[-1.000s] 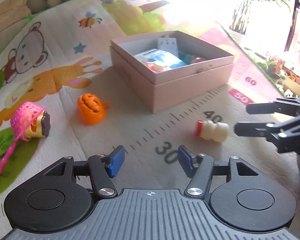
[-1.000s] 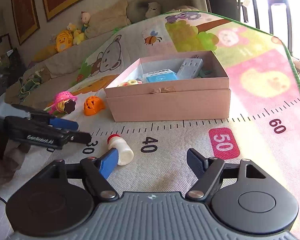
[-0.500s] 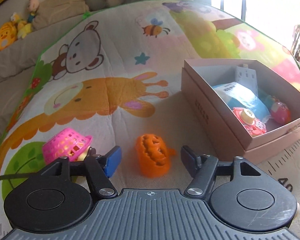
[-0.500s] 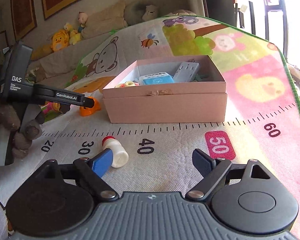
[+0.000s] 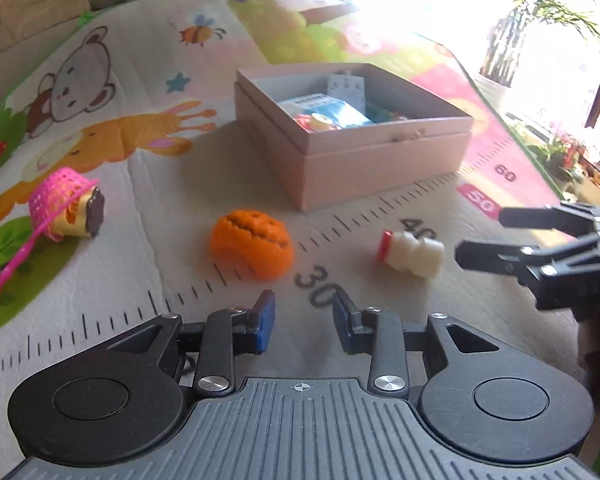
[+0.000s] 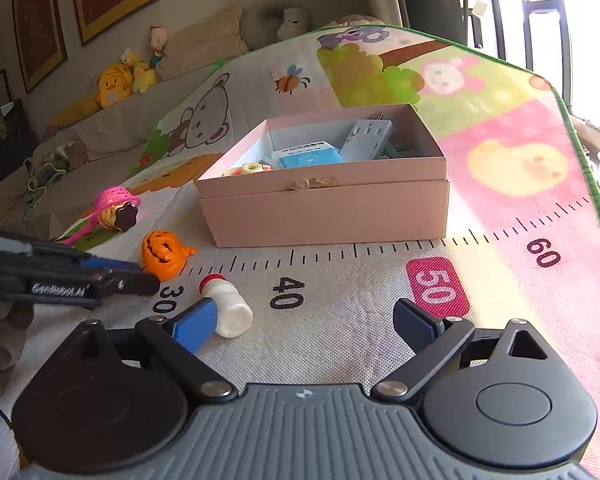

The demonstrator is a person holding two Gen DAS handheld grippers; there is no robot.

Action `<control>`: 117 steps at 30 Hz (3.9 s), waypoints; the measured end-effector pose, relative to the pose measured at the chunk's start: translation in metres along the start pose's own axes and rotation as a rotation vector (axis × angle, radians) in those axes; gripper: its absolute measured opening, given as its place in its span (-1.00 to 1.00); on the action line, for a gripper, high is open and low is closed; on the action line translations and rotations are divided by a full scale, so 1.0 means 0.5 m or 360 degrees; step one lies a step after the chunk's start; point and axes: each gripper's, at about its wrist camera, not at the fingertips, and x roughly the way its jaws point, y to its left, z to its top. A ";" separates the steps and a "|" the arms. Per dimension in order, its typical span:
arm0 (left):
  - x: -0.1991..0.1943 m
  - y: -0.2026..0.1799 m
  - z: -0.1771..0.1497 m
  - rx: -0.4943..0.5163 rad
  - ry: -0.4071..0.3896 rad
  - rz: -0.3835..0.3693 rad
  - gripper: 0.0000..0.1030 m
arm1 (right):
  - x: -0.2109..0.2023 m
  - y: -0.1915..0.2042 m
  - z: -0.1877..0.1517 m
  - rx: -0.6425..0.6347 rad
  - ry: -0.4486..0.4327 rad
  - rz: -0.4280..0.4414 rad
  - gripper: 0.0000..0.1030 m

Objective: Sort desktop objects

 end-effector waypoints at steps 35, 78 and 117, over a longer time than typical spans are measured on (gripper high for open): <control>-0.052 0.155 0.069 -0.0174 -0.0278 0.0249 -0.32 | 0.002 0.003 0.000 -0.0017 0.0022 -0.0061 0.92; -0.001 -0.053 -0.033 -0.0040 -0.0102 0.0020 0.32 | -0.011 0.017 0.047 -0.0399 0.0070 -0.0167 0.55; -0.018 -0.059 -0.052 0.0033 -0.0110 -0.0028 0.92 | 0.089 0.083 0.086 -0.0304 0.0331 0.0032 -0.17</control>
